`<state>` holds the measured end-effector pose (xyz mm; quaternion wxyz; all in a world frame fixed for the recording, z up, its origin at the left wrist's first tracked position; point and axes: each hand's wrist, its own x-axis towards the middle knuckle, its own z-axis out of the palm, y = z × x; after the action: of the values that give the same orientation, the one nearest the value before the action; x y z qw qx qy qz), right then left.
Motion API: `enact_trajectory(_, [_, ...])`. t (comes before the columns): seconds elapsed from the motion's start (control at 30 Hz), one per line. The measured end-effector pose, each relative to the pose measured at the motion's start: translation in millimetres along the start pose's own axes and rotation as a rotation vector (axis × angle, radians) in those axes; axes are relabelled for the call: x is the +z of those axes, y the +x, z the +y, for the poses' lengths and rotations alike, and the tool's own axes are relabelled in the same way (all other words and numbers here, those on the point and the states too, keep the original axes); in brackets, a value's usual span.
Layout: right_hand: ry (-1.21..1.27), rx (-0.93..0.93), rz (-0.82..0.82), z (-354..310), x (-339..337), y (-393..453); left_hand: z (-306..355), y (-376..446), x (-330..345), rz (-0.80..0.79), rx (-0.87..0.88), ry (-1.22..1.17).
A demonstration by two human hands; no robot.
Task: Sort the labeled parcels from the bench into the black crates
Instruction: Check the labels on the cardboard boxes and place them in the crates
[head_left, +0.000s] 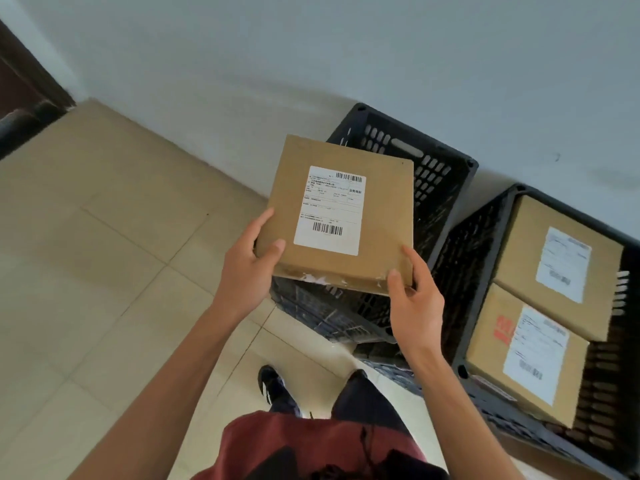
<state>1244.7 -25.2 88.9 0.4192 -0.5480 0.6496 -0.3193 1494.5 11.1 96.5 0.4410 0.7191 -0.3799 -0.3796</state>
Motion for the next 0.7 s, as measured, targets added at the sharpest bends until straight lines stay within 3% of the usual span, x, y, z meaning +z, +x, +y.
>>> enact_trajectory(0.2, [0.054, 0.052, 0.081, 0, -3, 7, 9, 44, 21, -0.165, 0.032, 0.081])
enact_trajectory(0.7, [0.044, 0.207, 0.038, 29, 1, 70, -4, 117, 74, -0.269, 0.083, 0.386])
